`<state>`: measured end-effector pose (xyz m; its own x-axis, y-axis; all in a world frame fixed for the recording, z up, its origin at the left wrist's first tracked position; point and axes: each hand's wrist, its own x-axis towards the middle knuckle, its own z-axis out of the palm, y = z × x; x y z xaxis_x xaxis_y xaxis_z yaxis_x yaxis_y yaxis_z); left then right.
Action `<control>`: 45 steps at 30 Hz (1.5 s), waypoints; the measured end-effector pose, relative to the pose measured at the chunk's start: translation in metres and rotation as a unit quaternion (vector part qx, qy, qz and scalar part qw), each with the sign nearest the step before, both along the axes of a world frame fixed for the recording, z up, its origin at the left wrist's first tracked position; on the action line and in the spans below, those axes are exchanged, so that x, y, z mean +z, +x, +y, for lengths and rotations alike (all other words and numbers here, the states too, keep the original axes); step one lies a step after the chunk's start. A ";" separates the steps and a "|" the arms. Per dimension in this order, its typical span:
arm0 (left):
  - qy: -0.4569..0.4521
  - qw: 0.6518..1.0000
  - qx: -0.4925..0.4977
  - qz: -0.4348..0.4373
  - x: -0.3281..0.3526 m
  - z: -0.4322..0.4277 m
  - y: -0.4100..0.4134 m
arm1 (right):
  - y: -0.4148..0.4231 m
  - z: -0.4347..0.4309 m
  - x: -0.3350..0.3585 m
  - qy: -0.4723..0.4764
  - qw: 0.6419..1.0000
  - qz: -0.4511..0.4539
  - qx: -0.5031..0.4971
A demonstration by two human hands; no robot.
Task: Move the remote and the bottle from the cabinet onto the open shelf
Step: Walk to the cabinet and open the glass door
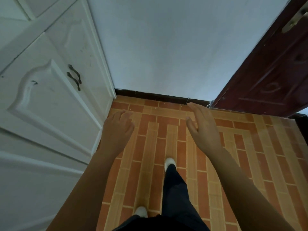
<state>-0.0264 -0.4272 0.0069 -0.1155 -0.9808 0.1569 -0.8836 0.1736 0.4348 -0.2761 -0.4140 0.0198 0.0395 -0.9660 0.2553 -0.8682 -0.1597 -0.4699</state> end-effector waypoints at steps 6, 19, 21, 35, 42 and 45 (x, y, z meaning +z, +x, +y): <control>0.028 0.998 0.060 0.006 0.003 -0.083 -0.029 | -0.031 -0.103 0.002 0.004 0.999 0.000 0.046; 0.012 0.978 0.207 0.015 0.007 -0.188 -0.046 | -0.030 -0.281 0.011 0.028 0.984 0.019 0.177; 0.019 0.972 0.233 0.006 0.003 -0.195 -0.031 | -0.012 -0.300 0.008 0.032 0.977 0.011 0.209; -0.008 0.943 0.331 -0.028 0.012 -0.308 0.104 | 0.165 -0.456 0.015 -0.005 0.933 -0.011 0.361; -0.046 0.925 0.375 -0.048 0.022 -0.320 0.145 | 0.234 -0.488 0.023 -0.005 0.901 -0.019 0.433; -0.062 0.913 0.397 -0.062 0.026 -0.318 0.150 | 0.257 -0.498 0.029 -0.017 0.885 -0.020 0.465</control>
<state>0.1241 -0.7450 0.0331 0.6010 -0.7384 0.3058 -0.7930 -0.5034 0.3430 -0.0193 -0.9115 0.0489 0.8039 -0.5122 0.3024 -0.3369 -0.8111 -0.4781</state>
